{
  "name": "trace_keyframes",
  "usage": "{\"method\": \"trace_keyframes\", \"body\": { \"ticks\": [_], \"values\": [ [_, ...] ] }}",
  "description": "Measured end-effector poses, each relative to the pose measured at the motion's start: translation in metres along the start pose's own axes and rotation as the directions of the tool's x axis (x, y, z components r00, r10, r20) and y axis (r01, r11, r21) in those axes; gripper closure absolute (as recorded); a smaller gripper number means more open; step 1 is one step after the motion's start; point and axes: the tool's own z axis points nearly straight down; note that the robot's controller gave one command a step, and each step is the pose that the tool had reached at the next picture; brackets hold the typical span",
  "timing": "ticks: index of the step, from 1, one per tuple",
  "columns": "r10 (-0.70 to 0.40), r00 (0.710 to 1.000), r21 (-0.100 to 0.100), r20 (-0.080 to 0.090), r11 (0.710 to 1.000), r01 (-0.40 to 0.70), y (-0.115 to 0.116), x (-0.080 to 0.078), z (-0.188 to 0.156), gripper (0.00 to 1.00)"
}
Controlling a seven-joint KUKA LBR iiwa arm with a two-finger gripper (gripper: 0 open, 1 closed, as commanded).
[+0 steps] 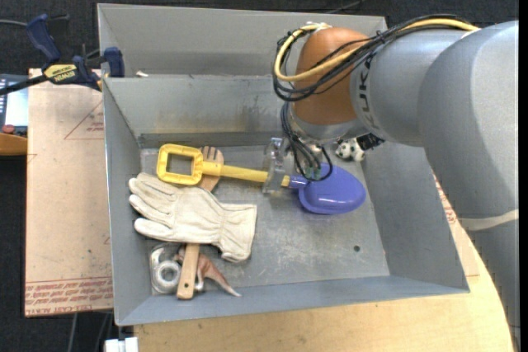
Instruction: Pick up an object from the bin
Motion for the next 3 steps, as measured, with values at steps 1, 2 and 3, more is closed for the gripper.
{"method": "trace_keyframes", "body": {
  "ticks": [1, 2, 3],
  "values": [
    [0.0, 1.0, 0.0, 0.0, 1.0, 0.0, 0.0, 0.0, 0.0, 1.0],
    [0.0, 1.0, 0.0, -0.006, 1.0, 0.0, 0.0, 0.002, -0.016, 1.0],
    [0.0, 1.0, -0.001, -0.001, 1.0, 0.0, 0.0, 0.001, -0.042, 1.0]
  ]
}}
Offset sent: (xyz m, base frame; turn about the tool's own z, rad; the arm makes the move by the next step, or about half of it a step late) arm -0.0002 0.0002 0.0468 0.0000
